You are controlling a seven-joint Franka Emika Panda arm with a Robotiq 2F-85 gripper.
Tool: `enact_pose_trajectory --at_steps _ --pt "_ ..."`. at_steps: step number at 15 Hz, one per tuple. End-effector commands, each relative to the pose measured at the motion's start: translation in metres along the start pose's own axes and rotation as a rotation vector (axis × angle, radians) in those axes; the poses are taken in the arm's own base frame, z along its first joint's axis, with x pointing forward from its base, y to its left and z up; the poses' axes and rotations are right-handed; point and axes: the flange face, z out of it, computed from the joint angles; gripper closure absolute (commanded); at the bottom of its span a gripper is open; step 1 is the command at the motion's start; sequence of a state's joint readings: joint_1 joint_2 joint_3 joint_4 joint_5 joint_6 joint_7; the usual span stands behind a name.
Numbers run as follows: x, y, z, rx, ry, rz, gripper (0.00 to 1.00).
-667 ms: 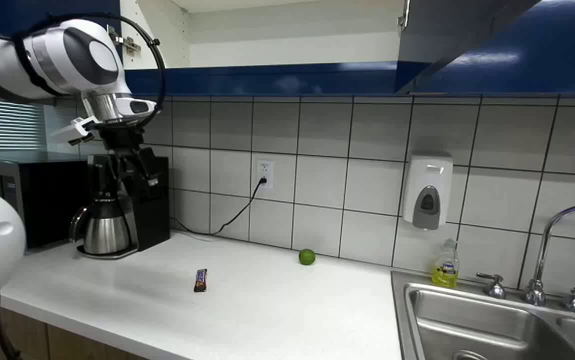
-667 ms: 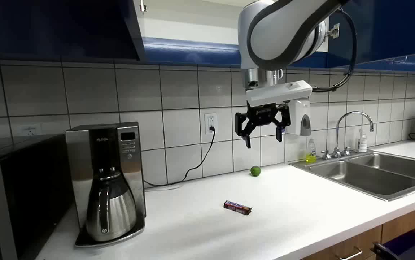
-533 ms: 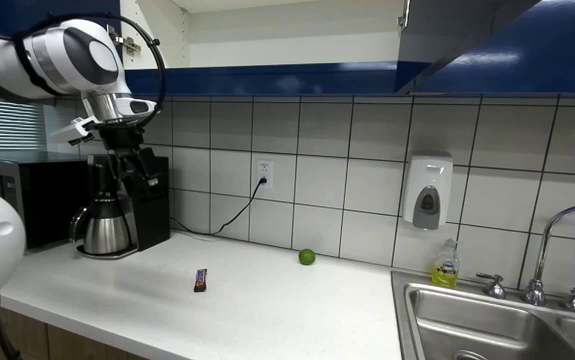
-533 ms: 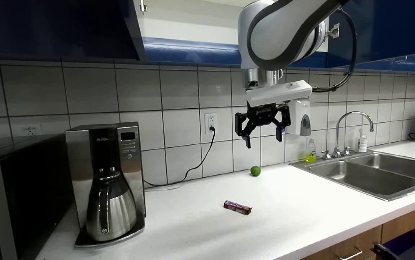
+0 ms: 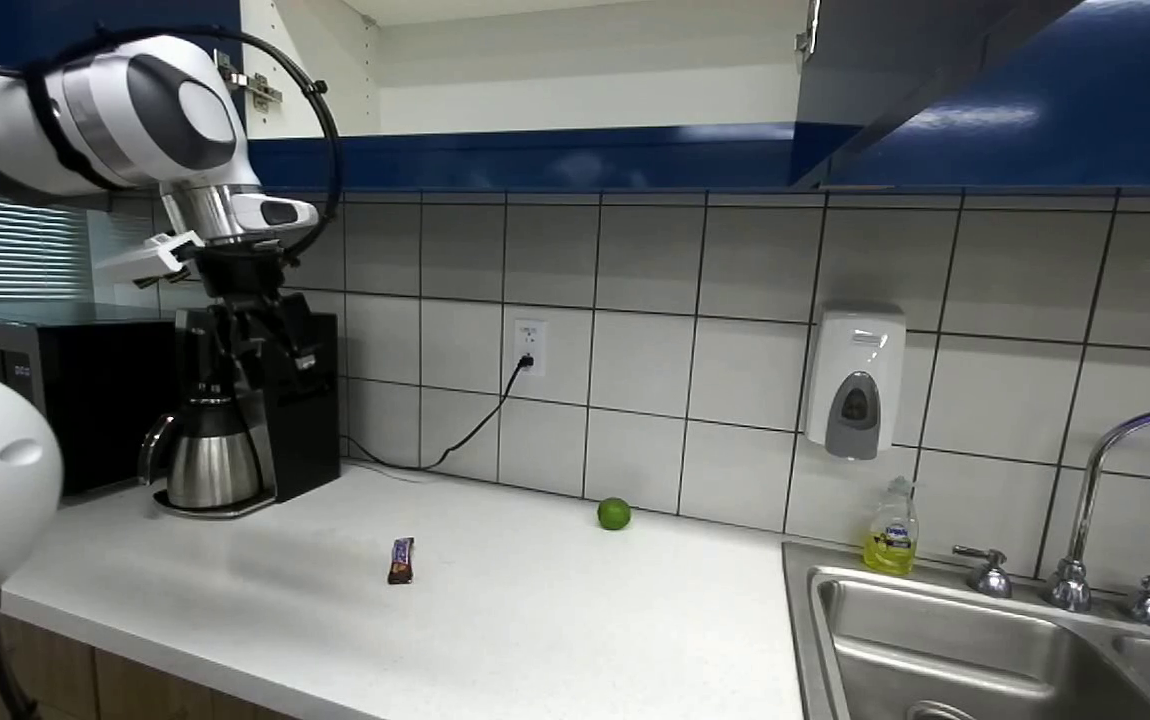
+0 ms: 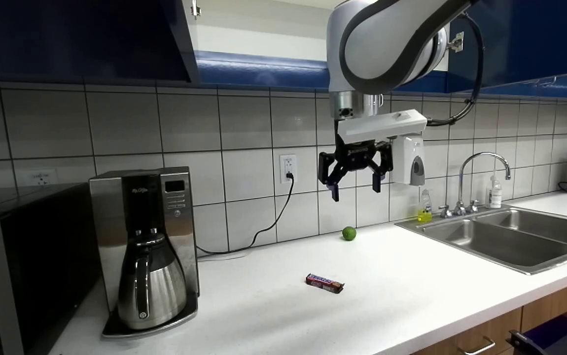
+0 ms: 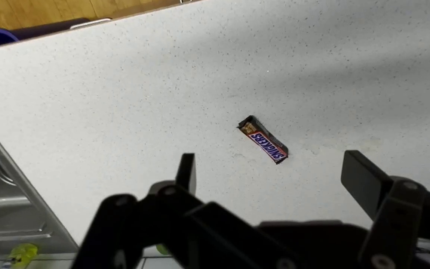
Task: Put the chocolate bar in the open cupboard
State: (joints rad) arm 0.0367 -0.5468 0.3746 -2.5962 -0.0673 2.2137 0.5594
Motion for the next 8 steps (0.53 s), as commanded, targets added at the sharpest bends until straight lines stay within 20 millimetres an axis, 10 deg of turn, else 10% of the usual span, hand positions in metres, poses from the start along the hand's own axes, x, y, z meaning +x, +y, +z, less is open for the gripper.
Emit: enact_pose_trajectory --at_steps 1,8 --pt "0.001 0.002 0.0 0.046 0.049 -0.16 0.0" --pt "0.014 0.015 0.011 0.101 0.068 -0.3 0.0"
